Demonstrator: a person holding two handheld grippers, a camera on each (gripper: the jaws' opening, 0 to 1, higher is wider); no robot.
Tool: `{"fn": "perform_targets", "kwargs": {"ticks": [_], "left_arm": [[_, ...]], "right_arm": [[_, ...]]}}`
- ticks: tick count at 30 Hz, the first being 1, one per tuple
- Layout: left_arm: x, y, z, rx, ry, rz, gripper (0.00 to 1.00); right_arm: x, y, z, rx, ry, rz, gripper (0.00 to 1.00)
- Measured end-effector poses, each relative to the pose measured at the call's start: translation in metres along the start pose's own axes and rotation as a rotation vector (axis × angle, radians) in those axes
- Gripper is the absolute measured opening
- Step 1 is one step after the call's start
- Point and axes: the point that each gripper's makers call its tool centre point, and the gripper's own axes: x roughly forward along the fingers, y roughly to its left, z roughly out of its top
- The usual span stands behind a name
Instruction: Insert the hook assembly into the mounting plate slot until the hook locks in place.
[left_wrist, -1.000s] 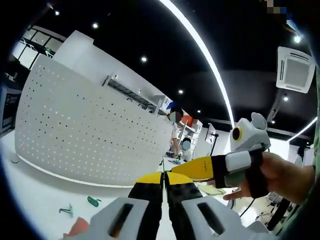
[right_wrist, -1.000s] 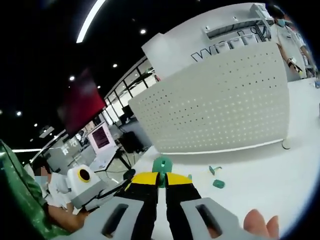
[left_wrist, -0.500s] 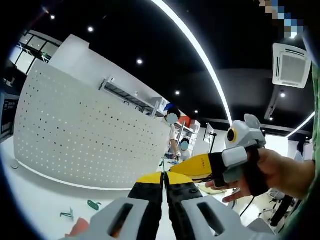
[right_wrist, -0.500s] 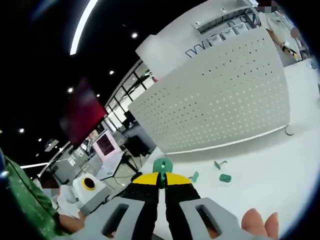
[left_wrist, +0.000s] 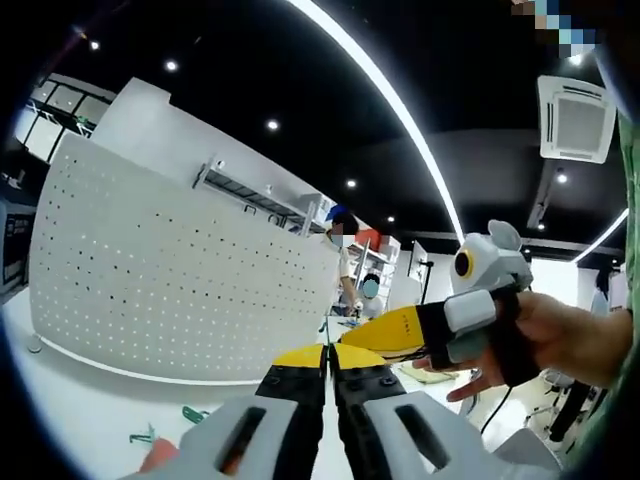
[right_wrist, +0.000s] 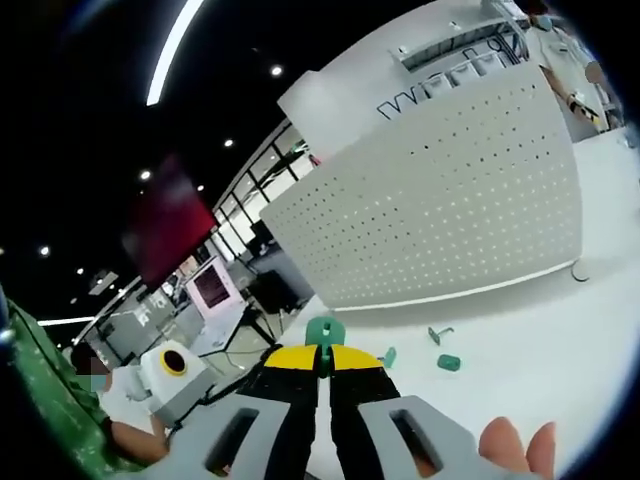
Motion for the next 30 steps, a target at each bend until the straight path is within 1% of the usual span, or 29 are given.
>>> {"fn": "perform_targets", "kwargs": {"ticks": [2,4,8,12,25,27,29,30], "left_arm": [[0.0,-0.0002,-0.0006,0.002,0.009,-0.005,0.02],[0.0,-0.001,-0.0031,0.012,0.031,-0.013,0.03],[-0.0006,-0.0015,-0.0056,0.031,0.043,-0.015,0.04],[-0.0006,-0.003,-0.008,0.045,0.061,-0.02,0.05],[0.0009,-0.0029,-0.0043,0.103,0.058,-0.025,0.05],[0.001,-0.0026,-0.0043,0.102,0.059,-0.023,0.07],[0.0011,-0.0027,-0.0042,0.104,0.057,-0.024,0.12],[0.001,-0.0028,-0.0044,0.111,0.058,-0.024,0.12]], "right_arm": [[-0.0002,-0.0005,0.0006,-0.015,0.001,-0.001,0.02],[-0.0008,-0.0021,0.0016,-0.031,-0.001,-0.009,0.02],[-0.001,-0.0025,0.0039,-0.039,-0.009,-0.009,0.02],[-0.0006,-0.0029,0.0044,-0.066,-0.01,-0.016,0.01],[0.0002,-0.0032,0.0063,-0.088,-0.012,-0.019,0.01],[0.0,-0.0041,0.0079,-0.09,-0.021,-0.021,0.01],[0.0001,-0.0042,0.0078,-0.088,-0.02,-0.021,0.01],[0.0001,-0.0039,0.0074,-0.09,-0.018,-0.02,0.01]]}}
